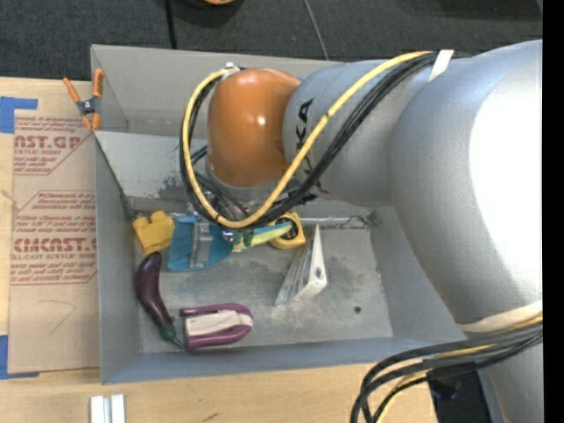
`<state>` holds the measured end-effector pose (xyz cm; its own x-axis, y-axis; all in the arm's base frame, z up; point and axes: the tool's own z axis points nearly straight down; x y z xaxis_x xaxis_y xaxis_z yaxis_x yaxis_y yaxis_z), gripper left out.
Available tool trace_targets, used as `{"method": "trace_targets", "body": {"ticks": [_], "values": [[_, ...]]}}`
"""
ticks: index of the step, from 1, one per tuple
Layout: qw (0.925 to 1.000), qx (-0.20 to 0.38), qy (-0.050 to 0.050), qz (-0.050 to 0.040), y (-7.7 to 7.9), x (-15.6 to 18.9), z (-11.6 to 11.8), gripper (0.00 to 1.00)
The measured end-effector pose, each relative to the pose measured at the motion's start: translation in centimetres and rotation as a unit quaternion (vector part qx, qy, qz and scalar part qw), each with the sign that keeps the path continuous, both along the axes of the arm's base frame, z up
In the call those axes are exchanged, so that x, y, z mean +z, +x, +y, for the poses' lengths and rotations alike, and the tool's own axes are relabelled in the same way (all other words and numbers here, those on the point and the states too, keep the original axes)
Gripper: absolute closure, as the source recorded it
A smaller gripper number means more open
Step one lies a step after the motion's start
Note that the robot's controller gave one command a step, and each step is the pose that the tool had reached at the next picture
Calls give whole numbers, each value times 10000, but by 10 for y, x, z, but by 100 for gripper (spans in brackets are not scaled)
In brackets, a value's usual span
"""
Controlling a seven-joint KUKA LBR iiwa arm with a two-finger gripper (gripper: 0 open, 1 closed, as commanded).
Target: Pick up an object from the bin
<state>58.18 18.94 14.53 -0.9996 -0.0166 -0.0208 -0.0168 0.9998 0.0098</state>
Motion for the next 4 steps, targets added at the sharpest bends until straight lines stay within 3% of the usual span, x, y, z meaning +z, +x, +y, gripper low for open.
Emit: {"method": "trace_targets", "body": {"ticks": [1,2,3,4], "values": [[9998,-87,-43,150,-7,30,-2,100],[10000,21,-18,47,3,102,13,100],[10000,81,-3,0,7,80,9,100],[9999,133,-33,93,4,22,2,100]]}}
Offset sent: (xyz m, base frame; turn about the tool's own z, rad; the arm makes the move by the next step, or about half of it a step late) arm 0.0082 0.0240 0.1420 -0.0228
